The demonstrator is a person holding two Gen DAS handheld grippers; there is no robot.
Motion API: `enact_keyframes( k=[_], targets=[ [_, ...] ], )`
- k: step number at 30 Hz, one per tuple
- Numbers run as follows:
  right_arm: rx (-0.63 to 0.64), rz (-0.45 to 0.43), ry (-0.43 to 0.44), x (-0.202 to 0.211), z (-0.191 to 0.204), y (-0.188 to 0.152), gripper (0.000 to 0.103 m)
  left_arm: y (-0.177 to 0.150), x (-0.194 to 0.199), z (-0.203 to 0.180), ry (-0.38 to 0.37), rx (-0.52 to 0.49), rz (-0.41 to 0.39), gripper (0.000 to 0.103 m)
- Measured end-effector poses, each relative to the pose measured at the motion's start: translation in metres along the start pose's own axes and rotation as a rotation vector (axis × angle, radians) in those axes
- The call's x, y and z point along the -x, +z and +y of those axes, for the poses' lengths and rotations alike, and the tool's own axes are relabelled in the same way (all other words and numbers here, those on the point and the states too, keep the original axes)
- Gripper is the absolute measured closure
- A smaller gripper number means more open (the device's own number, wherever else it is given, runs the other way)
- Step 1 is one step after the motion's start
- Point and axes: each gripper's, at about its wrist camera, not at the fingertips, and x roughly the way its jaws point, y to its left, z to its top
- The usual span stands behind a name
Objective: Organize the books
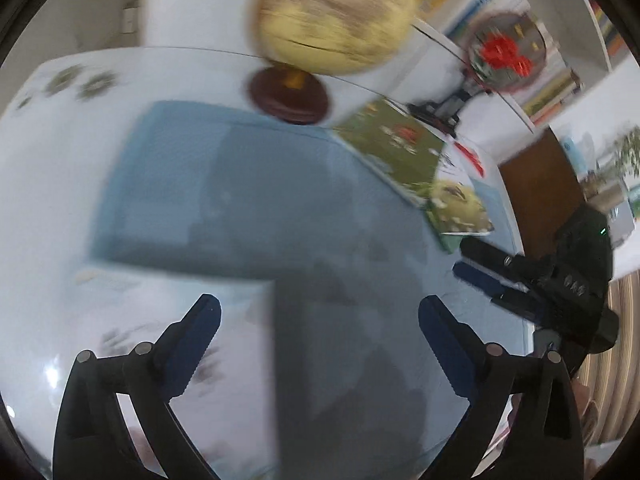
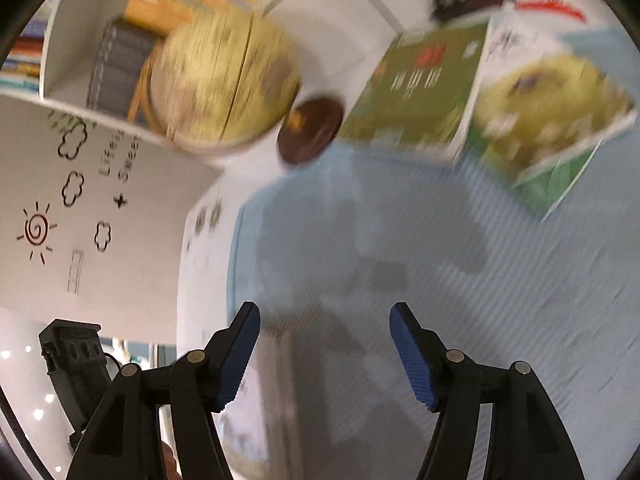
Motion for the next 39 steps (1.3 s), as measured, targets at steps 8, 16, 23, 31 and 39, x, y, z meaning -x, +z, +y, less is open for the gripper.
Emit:
enact_keyframes(
  k=[8,16,23,31,39],
  targets=[
    [0.029,-0.141,-0.007,0.029,-0.06,0.094,0.025,0.069,-0.1,-0.077,0.065,-0.12,-0.109,0.004],
    [-0.095,-0.16,0.056,0.012,-0.119,0.147,0.025,0.111,-0.18,-0.087,0.2,0.005,-0.057,0.004],
    [-0.097,-0.097,0.061,0.007,-0.148,0.161,0.025,0.095,-0.209,-0.141,0.089,-0.098,0.05,0.003],
    [-0.057,-0.08,0.04,0.021,-0.165,0.173,0.025,0.099,-0.172,-0.154,0.103,-0.253,-0.107,0.007],
    [-0.101,-0.039,0.094,-0.002,-0.173,0.174,0.025,0.134,-0.207,-0.109,0.293,-0.15,-0.073,0.006]
  ],
)
